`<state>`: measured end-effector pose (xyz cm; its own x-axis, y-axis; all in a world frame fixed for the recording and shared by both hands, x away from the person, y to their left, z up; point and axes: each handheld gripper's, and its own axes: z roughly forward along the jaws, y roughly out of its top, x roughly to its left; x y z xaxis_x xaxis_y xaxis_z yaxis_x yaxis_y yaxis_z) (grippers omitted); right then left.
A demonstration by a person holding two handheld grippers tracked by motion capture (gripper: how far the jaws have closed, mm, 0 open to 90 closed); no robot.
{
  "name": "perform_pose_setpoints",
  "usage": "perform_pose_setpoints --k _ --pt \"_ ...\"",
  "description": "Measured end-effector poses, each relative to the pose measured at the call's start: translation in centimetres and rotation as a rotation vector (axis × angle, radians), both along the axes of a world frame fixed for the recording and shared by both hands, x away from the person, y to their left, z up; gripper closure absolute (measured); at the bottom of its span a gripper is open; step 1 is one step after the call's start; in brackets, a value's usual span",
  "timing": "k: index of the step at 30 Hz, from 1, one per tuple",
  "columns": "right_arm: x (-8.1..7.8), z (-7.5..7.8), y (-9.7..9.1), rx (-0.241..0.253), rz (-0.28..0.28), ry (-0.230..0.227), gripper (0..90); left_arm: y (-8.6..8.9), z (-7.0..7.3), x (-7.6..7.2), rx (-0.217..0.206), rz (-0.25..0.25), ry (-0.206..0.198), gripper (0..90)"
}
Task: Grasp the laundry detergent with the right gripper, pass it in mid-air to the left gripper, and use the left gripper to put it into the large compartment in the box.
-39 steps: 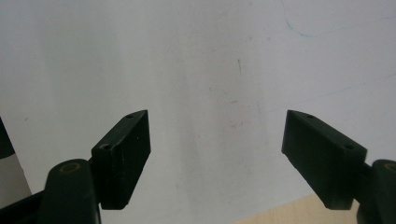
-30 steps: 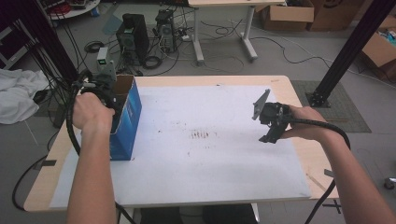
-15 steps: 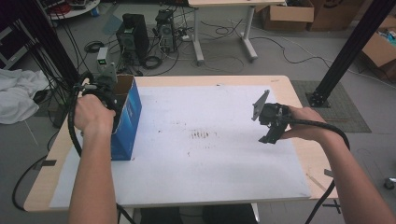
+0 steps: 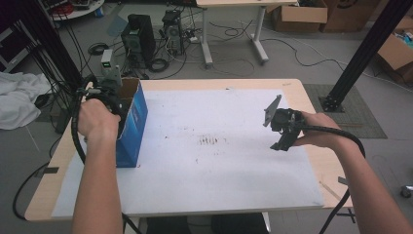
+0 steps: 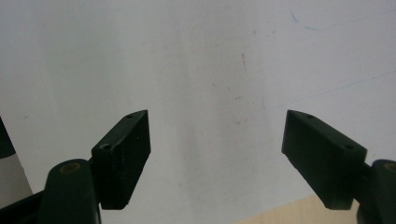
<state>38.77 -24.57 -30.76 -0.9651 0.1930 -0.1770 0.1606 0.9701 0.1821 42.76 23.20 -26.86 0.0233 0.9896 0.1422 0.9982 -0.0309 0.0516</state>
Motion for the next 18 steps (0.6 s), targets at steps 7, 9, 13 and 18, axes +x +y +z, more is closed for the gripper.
perform_pose_setpoints --k 7,9,13,18 --pt "-0.06 0.03 0.10 -0.001 -0.001 0.001 23.5 0.12 -0.01 -0.06 -0.004 0.002 0.000 37.7" --pt "-0.05 0.04 0.10 0.000 0.000 0.000 23.5 0.15 0.00 -0.06 -0.005 0.003 -0.001 37.7" --pt "-0.04 0.04 0.09 -0.009 -0.007 0.006 23.5 0.15 -0.02 -0.08 -0.005 0.002 0.000 37.7" --pt "0.02 0.07 -0.01 0.001 -0.007 0.003 23.5 0.13 -0.07 -0.10 0.000 -0.002 -0.003 37.5"
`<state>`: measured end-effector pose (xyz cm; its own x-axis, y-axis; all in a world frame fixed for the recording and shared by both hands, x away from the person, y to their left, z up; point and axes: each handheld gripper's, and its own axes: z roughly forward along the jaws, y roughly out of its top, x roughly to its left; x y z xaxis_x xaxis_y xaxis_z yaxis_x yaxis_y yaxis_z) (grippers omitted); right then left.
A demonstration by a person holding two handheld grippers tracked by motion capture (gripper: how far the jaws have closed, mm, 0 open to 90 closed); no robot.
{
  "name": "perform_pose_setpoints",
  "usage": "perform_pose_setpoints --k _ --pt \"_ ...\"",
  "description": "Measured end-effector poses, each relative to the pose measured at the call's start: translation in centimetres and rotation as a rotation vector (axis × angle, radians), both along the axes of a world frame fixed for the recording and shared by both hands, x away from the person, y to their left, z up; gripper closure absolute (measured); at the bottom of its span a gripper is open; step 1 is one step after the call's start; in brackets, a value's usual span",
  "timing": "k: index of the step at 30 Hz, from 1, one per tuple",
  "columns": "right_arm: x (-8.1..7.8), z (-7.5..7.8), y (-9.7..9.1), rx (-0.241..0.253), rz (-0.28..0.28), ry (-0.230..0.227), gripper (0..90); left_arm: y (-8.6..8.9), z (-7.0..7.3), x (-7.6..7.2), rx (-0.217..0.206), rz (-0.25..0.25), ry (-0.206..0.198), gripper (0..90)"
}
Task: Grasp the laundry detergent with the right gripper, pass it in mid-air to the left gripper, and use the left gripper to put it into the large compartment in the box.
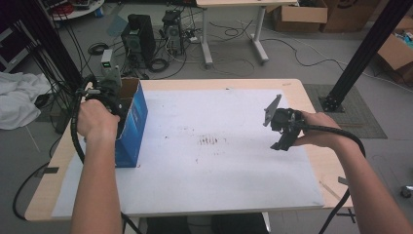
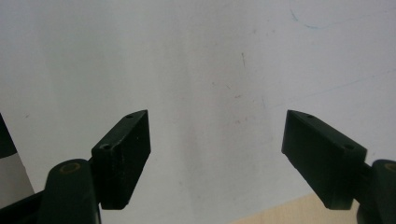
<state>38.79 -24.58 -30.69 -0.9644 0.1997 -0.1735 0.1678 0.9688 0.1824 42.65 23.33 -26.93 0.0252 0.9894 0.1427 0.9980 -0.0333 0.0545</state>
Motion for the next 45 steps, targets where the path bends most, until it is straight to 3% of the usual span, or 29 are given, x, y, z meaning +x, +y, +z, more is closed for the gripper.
perform_pose_setpoints --k 15,26,31,37,41,45 --pt "-0.1 0.2 -0.1 0.004 -0.004 0.003 23.5 0.1 0.3 -0.2 0.011 -0.010 -0.008 29.4" --pt "-0.2 0.8 0.1 0.023 -0.007 0.000 23.3 -0.1 2.4 -0.8 0.020 -0.068 -0.042 21.8" --pt "-0.2 0.8 0.0 0.032 -0.017 0.004 23.0 -0.2 4.4 -1.3 0.026 -0.115 -0.083 19.5" --pt "0.0 0.8 -0.3 0.040 -0.034 0.013 22.8 -1.8 7.1 -2.4 -0.025 -0.230 -0.195 17.3" --pt "0.2 0.8 -0.5 0.047 -0.041 0.018 22.7 -3.3 7.6 -2.9 -0.056 -0.311 -0.232 15.7" --pt "0.3 1.1 -0.5 0.051 -0.052 0.018 22.5 -5.0 7.5 -3.2 -0.116 -0.403 -0.254 15.4"
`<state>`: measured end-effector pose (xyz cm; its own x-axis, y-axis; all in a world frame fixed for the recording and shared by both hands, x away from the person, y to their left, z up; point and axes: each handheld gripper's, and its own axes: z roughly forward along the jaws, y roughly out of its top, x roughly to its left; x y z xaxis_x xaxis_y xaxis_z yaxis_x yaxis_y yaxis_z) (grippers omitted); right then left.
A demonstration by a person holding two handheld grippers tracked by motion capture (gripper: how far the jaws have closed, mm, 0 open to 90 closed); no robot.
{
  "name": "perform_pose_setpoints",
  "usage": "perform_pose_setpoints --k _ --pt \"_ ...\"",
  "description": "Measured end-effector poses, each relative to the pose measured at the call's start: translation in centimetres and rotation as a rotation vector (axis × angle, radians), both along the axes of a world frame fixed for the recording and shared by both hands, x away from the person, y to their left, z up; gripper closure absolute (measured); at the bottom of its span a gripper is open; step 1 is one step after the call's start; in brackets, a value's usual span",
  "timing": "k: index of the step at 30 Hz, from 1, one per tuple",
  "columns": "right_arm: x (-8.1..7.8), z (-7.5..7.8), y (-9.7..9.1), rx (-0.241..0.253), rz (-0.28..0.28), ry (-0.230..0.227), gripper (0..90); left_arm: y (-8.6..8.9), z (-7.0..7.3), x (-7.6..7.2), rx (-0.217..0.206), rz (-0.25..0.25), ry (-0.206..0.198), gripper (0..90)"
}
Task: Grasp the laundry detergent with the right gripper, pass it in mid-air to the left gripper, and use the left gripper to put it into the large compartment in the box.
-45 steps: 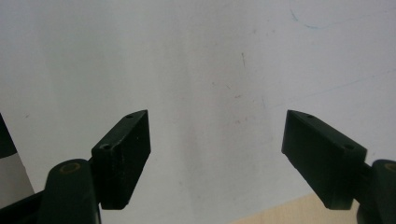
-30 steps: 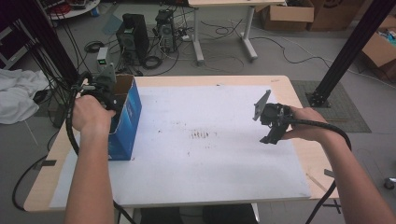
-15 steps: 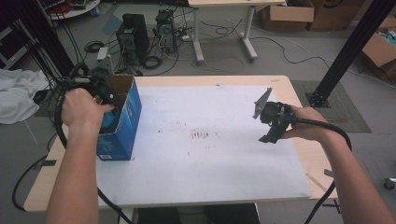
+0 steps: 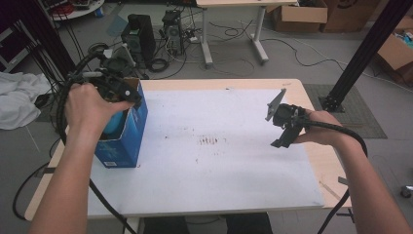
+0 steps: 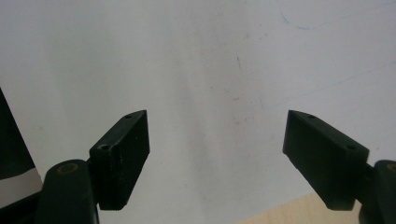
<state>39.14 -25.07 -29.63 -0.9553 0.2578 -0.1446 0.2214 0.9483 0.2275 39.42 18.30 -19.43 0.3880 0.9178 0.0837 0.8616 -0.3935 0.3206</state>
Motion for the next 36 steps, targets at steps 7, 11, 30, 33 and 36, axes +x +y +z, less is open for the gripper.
perform_pose_setpoints --k 7,11,30,33,36 --pt "0.1 0.6 0.1 0.026 -0.014 0.006 21.8 -3.6 -1.2 -0.3 -0.088 -0.166 0.002 15.3" --pt "0.3 0.8 0.1 0.040 -0.021 0.011 21.0 -5.6 -2.1 -0.5 -0.121 -0.248 -0.001 15.3" --pt "0.4 2.3 -0.2 0.137 -0.032 0.035 16.9 -12.8 -8.8 -0.8 -0.136 -0.501 0.053 15.1" --pt "0.5 2.5 -0.2 0.146 -0.035 0.035 16.6 -13.5 -9.8 -0.8 -0.133 -0.517 0.063 15.2" --pt "0.6 2.6 -0.2 0.153 -0.032 0.038 16.3 -14.0 -10.6 -0.8 -0.127 -0.529 0.075 15.1"
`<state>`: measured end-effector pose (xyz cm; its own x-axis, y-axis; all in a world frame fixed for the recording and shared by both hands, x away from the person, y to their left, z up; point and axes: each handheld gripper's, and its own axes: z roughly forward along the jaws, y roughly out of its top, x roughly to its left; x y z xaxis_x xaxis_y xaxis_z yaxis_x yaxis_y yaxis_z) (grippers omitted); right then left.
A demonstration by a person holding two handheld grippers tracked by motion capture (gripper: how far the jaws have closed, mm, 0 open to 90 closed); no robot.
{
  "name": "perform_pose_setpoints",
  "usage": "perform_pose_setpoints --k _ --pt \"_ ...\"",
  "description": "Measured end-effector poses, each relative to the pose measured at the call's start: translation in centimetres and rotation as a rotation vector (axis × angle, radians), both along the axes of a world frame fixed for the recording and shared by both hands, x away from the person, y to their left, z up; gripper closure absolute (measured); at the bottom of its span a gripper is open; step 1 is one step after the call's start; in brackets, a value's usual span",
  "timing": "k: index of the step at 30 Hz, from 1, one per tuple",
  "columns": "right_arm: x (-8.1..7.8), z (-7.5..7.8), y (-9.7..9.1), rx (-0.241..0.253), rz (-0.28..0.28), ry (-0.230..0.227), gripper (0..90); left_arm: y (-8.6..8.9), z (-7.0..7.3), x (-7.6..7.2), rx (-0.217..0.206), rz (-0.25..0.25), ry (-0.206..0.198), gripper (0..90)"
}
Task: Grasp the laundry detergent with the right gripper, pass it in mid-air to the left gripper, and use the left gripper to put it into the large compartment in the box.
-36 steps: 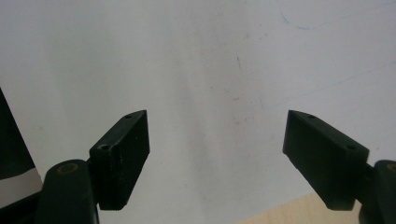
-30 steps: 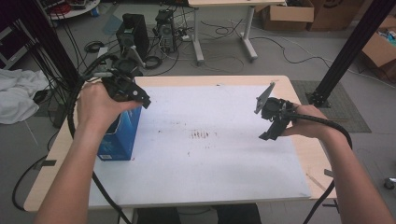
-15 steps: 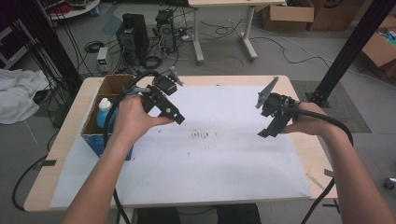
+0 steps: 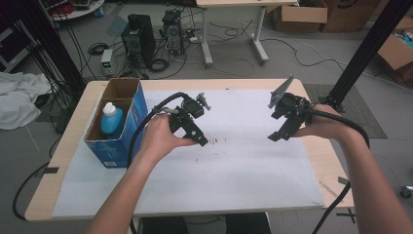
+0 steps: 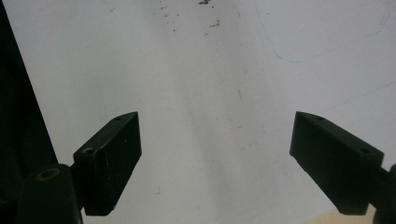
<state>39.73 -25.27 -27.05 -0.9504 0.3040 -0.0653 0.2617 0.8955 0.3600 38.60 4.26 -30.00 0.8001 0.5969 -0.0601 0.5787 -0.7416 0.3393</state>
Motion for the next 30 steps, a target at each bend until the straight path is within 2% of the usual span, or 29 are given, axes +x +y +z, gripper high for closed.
perform_pose_setpoints --k 7,30 --pt "0.05 0.08 0.20 0.000 0.003 -0.001 16.3 -0.59 -0.85 0.07 0.013 -0.017 0.001 15.1" --pt "-0.25 0.15 0.44 -0.006 0.005 -0.005 16.2 -0.63 -0.63 -0.23 0.014 -0.014 -0.014 14.8"
